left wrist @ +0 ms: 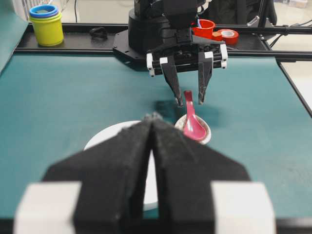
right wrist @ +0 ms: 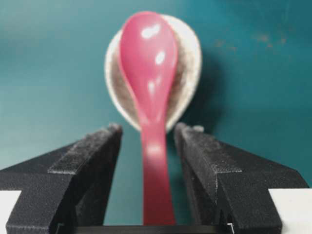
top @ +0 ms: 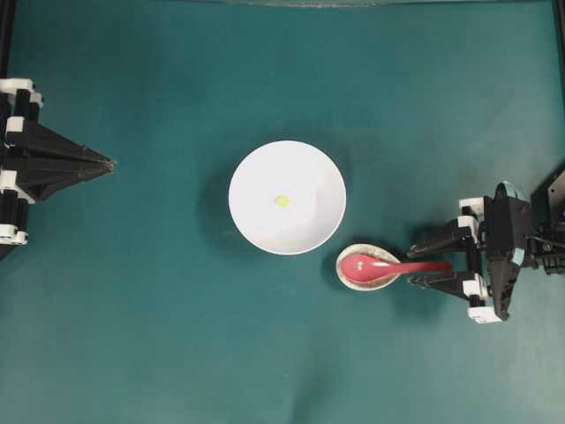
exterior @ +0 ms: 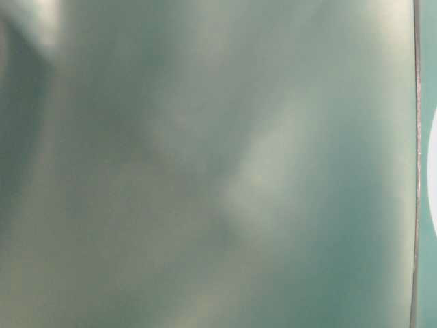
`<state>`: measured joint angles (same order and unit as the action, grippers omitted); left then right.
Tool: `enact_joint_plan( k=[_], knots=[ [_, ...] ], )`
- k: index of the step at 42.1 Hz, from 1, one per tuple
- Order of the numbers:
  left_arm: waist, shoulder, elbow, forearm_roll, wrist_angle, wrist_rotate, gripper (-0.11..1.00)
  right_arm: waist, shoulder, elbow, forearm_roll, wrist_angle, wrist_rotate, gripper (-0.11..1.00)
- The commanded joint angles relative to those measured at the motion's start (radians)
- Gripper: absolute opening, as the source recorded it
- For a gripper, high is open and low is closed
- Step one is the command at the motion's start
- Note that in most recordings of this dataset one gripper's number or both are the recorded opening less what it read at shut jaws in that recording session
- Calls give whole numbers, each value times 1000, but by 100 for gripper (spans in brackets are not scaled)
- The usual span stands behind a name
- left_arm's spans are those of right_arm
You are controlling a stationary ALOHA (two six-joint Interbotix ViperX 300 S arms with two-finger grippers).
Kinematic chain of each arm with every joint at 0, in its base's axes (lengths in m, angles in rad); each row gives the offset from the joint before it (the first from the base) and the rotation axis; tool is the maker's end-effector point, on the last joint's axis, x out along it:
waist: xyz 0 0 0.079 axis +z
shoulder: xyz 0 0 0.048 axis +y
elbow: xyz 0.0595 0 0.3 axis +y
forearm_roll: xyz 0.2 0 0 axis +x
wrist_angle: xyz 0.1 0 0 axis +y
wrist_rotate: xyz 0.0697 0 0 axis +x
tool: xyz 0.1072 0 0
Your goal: Scoop the yellow hexagonal prism block from the bowl with a spoon using the right arm.
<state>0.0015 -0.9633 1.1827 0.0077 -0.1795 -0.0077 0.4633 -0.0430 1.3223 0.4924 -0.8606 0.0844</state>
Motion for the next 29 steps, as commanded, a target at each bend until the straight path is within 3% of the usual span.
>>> enact_joint_plan(
  k=[1, 13, 29],
  knots=[
    [0, 8, -14, 2, -2, 0, 0, -3, -15, -6, 3, -9, -5, 53],
    [0, 8, -15, 2, -2, 0, 0, -3, 0, -11, 3, -34, -5, 53],
    [0, 9, -14, 2, 20, -2, 0, 9, 121, -3, 3, -221, 5, 53]
  ],
)
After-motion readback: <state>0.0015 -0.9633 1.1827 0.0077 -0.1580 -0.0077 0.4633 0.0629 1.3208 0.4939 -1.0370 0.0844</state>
